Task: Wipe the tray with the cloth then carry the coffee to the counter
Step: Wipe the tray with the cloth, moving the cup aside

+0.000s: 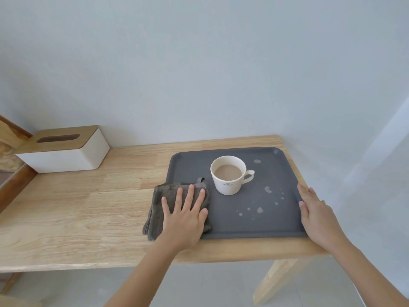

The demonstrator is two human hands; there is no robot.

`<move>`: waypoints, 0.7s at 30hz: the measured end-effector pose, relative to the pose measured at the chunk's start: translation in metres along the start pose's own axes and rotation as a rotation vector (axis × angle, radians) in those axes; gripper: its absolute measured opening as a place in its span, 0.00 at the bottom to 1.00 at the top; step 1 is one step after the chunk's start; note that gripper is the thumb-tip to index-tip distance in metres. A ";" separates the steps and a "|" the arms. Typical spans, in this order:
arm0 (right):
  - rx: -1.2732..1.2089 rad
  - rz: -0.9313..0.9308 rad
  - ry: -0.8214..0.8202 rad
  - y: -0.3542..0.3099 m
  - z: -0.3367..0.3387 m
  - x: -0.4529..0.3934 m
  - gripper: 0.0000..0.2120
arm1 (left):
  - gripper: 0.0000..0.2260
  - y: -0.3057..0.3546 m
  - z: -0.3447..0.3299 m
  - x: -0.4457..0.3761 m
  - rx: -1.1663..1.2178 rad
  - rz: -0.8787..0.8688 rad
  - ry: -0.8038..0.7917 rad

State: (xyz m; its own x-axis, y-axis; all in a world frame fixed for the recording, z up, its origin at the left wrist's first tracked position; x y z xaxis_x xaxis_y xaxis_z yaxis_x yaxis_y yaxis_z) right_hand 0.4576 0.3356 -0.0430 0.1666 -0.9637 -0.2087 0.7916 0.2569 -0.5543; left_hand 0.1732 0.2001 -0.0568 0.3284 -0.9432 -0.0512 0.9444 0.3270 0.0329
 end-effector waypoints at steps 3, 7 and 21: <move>-0.007 -0.004 -0.012 -0.001 0.001 0.000 0.23 | 0.25 -0.008 0.001 -0.024 0.021 0.019 -0.024; -0.014 -0.017 -0.014 -0.004 0.004 0.002 0.23 | 0.24 -0.021 0.000 -0.075 0.064 0.051 -0.014; 0.005 -0.005 0.011 0.003 -0.002 -0.001 0.23 | 0.23 -0.020 0.008 0.016 0.089 -0.087 -0.148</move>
State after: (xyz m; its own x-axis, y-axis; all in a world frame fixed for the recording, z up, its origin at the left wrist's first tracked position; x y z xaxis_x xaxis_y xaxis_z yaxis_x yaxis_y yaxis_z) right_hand 0.4587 0.3375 -0.0463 0.1567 -0.9641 -0.2145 0.7952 0.2519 -0.5515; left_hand 0.1594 0.1782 -0.0501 0.2333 -0.9683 0.0891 0.9621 0.2432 0.1232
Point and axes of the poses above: each hand's wrist, its own x-axis away from the middle knuckle, its own z-axis out of the back of the hand, y = z × x, the point moved 9 cm from there along -x, towards the middle knuckle, and after that the axes turned 14 degrees about y, right-handed, at the moved point
